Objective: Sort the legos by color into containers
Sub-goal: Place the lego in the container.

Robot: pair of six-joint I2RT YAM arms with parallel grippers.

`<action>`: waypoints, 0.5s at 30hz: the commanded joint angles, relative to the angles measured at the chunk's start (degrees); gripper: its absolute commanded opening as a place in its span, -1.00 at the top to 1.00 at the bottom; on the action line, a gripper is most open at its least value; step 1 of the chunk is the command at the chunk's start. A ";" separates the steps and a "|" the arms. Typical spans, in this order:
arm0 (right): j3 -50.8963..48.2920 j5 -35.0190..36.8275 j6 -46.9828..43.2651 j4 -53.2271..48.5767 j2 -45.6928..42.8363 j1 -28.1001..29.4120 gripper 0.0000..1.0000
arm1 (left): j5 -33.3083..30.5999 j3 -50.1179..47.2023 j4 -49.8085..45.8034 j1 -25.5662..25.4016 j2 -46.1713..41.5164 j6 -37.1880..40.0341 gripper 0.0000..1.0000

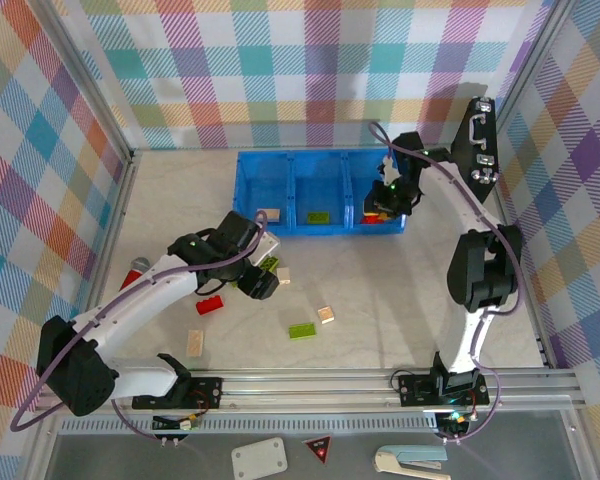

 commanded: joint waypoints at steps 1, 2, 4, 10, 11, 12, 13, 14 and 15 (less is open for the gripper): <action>5.83 3.60 -2.81 -1.96 4.11 -0.58 0.53 | -1.22 -0.78 1.13 0.54 0.61 -0.42 -0.51; 7.69 4.10 -3.04 -2.09 5.65 -0.67 0.53 | -1.69 -0.79 1.13 0.55 0.66 -0.46 -0.51; 10.38 4.22 -3.31 -1.57 8.23 -0.84 0.52 | -2.66 -0.86 1.39 0.79 0.50 -0.49 -0.50; 21.53 3.01 -3.16 -4.04 17.68 -1.55 0.52 | -2.56 -1.02 1.99 1.60 0.30 -0.51 -0.50; 23.48 2.84 -3.16 -4.43 19.09 -1.63 0.51 | -2.61 -0.93 2.01 1.79 0.40 -0.55 -0.50; 24.83 2.75 -3.24 -4.49 20.32 -1.70 0.51 | -2.60 -0.94 2.01 1.77 0.48 -0.51 -0.50; 26.33 2.57 -3.17 -4.61 21.57 -1.79 0.51 | -2.60 -0.88 2.01 1.86 0.67 -0.59 -0.50; 27.76 2.17 -3.08 -4.72 22.77 -1.88 0.51 | -2.60 -0.88 2.01 1.93 0.91 -0.59 -0.50; 28.82 1.83 -3.08 -4.72 23.71 -1.96 0.50 | -2.60 -0.81 1.97 1.95 0.97 -0.59 -0.51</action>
